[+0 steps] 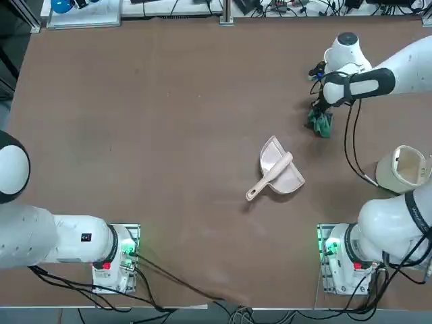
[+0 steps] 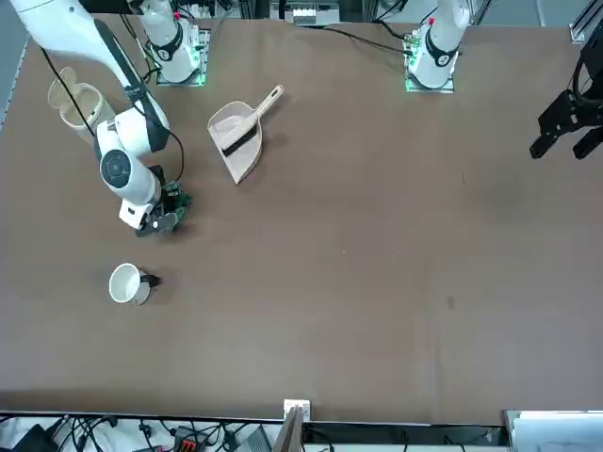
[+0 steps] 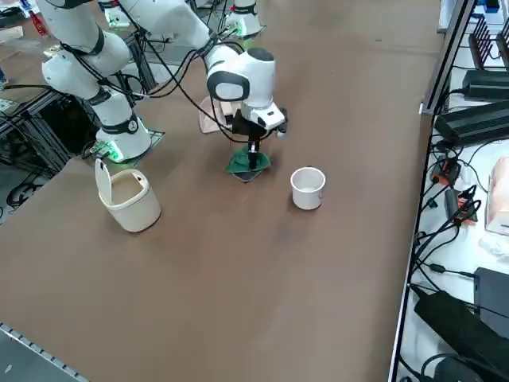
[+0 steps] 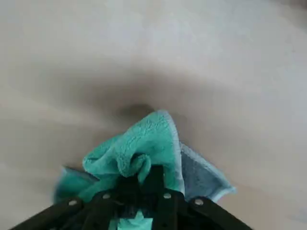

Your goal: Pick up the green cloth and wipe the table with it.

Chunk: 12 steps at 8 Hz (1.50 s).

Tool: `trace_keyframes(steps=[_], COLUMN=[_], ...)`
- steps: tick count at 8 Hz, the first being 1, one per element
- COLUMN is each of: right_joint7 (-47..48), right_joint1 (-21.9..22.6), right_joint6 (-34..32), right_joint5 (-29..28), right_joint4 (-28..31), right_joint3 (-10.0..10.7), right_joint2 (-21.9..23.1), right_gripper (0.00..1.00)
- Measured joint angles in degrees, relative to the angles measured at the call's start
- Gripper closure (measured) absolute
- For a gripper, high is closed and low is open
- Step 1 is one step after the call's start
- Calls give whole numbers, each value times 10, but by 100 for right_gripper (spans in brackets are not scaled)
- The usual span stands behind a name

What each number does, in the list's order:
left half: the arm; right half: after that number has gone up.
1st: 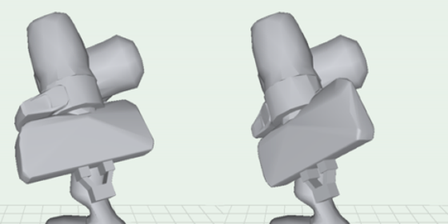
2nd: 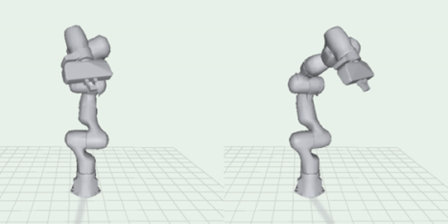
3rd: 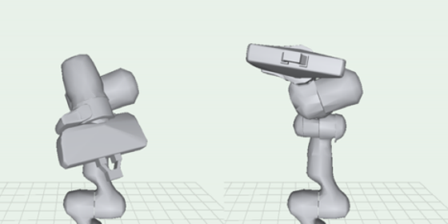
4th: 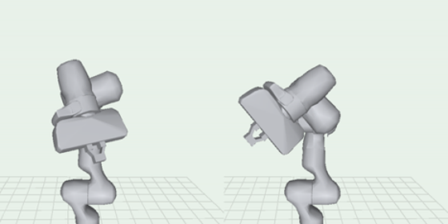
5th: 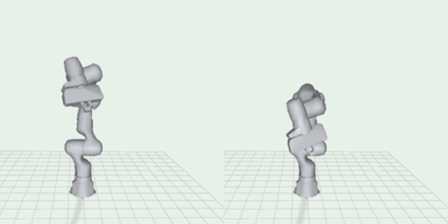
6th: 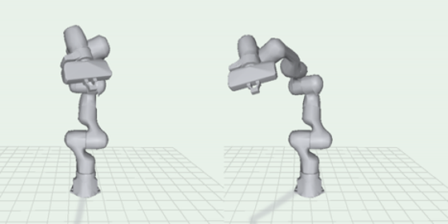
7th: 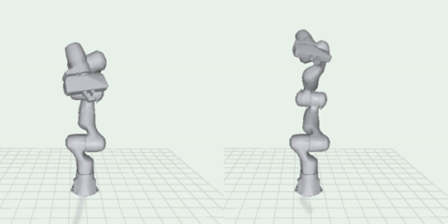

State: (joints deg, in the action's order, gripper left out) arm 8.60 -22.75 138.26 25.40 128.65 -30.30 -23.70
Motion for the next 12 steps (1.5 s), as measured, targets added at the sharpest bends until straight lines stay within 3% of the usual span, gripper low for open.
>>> trace_keyframes(steps=[4, 12], right_joint7=[163, 239], right_joint1=[121, 219], right_joint6=[0, -103], right_joint5=[3, -45], right_joint4=[-64, -203], right_joint3=[-10, -12], right_joint2=[-31, -50], right_gripper=[95, 95])
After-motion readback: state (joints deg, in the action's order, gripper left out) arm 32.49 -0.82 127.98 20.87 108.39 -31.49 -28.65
